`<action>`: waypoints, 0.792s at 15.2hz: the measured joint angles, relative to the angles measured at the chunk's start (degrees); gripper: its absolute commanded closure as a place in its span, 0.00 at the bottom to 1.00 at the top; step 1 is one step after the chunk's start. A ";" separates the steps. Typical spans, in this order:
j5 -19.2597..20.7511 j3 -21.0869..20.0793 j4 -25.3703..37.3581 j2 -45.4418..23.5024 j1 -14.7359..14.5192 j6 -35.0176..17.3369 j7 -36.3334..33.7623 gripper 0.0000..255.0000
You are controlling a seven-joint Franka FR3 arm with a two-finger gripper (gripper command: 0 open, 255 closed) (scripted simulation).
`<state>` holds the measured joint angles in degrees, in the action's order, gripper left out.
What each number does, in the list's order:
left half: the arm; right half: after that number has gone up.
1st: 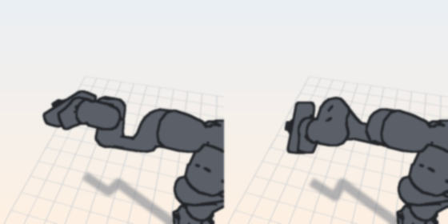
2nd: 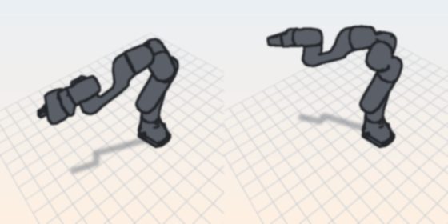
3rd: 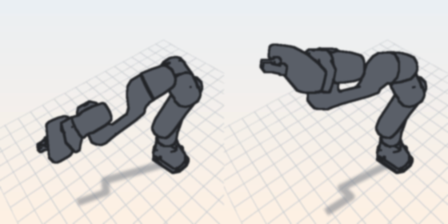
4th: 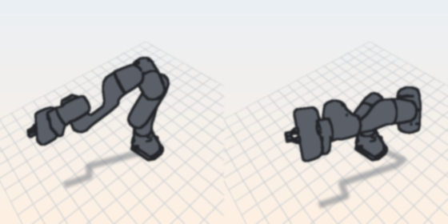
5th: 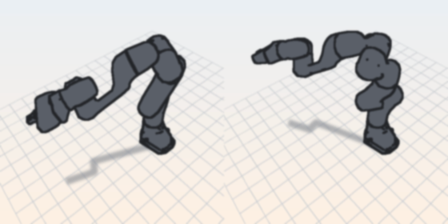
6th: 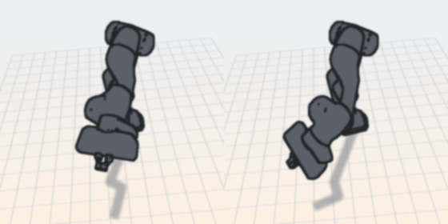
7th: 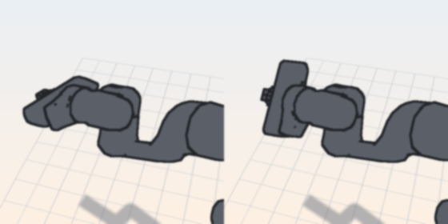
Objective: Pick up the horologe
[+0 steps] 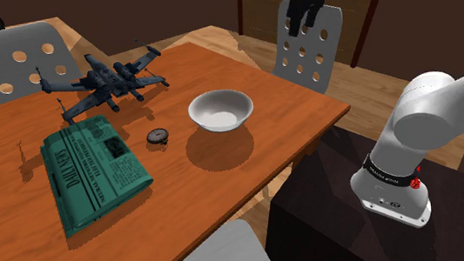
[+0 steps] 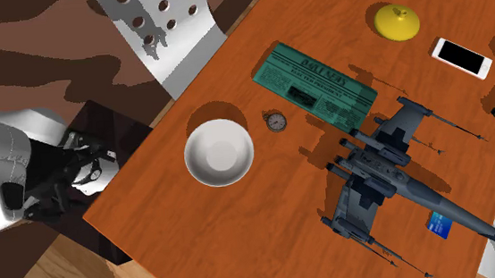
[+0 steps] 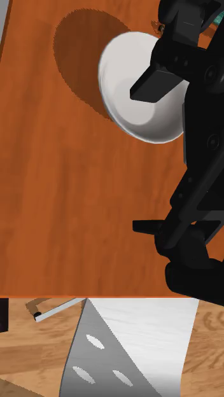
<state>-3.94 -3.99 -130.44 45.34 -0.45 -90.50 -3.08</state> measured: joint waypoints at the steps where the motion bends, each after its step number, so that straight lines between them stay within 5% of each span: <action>1: 0.00 0.00 0.00 0.00 0.00 0.00 0.00 0.00; 12: -2.86 -9.59 3.97 -15.51 -1.75 -10.32 -8.44 0.00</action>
<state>-6.79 -13.58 -126.47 29.83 -2.21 -100.82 -11.52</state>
